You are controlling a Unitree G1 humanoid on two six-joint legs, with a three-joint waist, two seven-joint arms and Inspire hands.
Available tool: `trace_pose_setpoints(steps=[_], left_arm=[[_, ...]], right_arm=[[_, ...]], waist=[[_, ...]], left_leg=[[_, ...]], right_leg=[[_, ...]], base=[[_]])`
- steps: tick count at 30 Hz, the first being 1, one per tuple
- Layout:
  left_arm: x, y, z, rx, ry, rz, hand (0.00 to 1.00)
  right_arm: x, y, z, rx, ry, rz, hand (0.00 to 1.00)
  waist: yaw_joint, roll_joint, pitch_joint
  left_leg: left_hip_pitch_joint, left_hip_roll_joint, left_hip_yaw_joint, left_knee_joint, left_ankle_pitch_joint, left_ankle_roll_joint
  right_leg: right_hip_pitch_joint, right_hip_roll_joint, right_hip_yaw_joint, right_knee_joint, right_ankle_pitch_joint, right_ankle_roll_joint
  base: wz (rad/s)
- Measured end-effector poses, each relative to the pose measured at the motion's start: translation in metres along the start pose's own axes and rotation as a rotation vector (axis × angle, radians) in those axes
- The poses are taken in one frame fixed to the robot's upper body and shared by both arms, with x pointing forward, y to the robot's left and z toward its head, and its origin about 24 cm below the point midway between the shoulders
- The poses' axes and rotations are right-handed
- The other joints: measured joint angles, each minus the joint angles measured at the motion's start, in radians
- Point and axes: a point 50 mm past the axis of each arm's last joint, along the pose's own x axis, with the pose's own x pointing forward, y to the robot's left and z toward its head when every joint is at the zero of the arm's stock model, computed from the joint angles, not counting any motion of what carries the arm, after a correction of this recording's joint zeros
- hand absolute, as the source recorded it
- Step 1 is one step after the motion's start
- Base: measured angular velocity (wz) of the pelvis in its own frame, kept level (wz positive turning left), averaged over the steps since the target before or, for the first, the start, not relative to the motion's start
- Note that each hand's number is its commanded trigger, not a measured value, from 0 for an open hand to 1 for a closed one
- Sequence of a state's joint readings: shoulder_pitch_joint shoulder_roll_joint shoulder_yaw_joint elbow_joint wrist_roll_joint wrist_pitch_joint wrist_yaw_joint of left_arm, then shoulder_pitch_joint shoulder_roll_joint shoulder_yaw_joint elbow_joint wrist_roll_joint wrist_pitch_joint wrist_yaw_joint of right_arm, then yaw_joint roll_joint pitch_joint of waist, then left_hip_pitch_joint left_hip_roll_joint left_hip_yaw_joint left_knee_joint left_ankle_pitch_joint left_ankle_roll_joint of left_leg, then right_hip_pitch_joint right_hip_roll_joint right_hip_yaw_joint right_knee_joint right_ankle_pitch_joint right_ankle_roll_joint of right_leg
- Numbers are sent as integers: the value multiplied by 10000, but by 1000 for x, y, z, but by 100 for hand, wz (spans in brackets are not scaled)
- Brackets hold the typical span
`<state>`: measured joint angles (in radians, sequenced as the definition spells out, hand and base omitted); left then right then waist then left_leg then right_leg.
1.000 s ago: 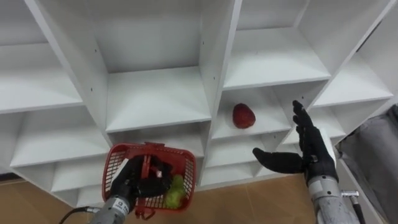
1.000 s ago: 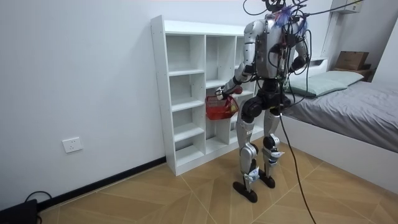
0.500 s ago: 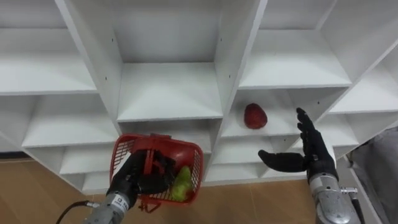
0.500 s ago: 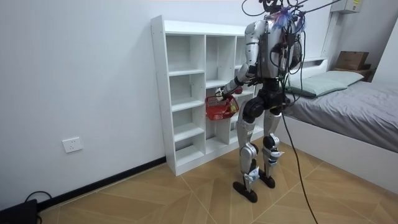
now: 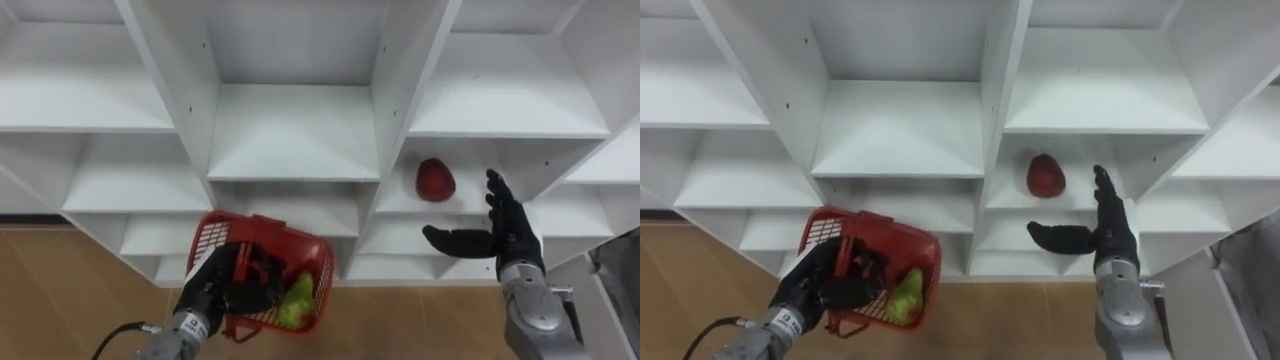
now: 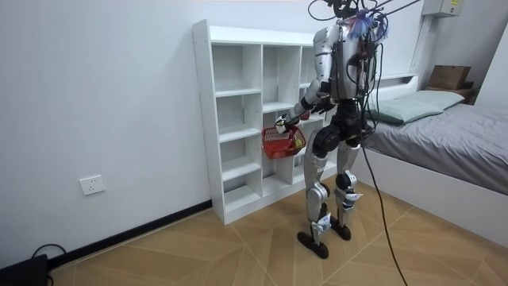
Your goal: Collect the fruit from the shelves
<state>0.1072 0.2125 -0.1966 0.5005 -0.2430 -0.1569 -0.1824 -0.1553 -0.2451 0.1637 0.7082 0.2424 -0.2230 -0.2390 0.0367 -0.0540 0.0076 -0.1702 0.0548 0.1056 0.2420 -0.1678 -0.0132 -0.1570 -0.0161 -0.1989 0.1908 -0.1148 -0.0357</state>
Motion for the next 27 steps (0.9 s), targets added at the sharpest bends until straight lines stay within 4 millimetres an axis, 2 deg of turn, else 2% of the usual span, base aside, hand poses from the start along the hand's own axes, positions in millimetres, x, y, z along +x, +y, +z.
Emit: trace_pose_setpoints(steps=[4,7,9,12,23,27], left_arm=[[0,1,-4,-30,196,-19,100],[1,1,-4,-39,262,30,100],[5,1,-1,-40,264,53,100],[9,1,2,-30,258,54,100],[12,6,-2,-37,660,345,100],[11,6,-5,-47,853,351,100]], right_arm=[[2,-3,4,-54,-101,-62,0],[10,-4,14,118,-291,-211,0],[19,-6,28,180,-635,-362,0],[26,-17,42,370,-1007,-1041,0],[39,-21,69,687,-1572,-1935,0],[40,-22,70,647,-1596,-1975,0]], waist=[[16,24,18],[-16,15,54],[-27,-47,138],[-13,-112,222],[16,-107,252],[-3,-89,272]], left_leg=[[-232,5,-42,54,3,-4],[-662,-14,-124,182,24,7],[-1060,-41,-161,317,53,28],[-1381,-112,-270,338,151,57],[-2072,-118,-288,501,168,73],[-2136,-115,-289,529,169,75]], right_leg=[[-192,-21,-18,8,1,-4],[-688,-84,-58,298,-19,-29],[-1097,-142,-83,492,-38,-41],[-1348,-212,-233,527,-38,-41],[-2053,-260,-233,764,-45,-40],[-2139,-276,-270,833,-45,-40]], base=[[2],[0],[2],[17],[1],[0]])
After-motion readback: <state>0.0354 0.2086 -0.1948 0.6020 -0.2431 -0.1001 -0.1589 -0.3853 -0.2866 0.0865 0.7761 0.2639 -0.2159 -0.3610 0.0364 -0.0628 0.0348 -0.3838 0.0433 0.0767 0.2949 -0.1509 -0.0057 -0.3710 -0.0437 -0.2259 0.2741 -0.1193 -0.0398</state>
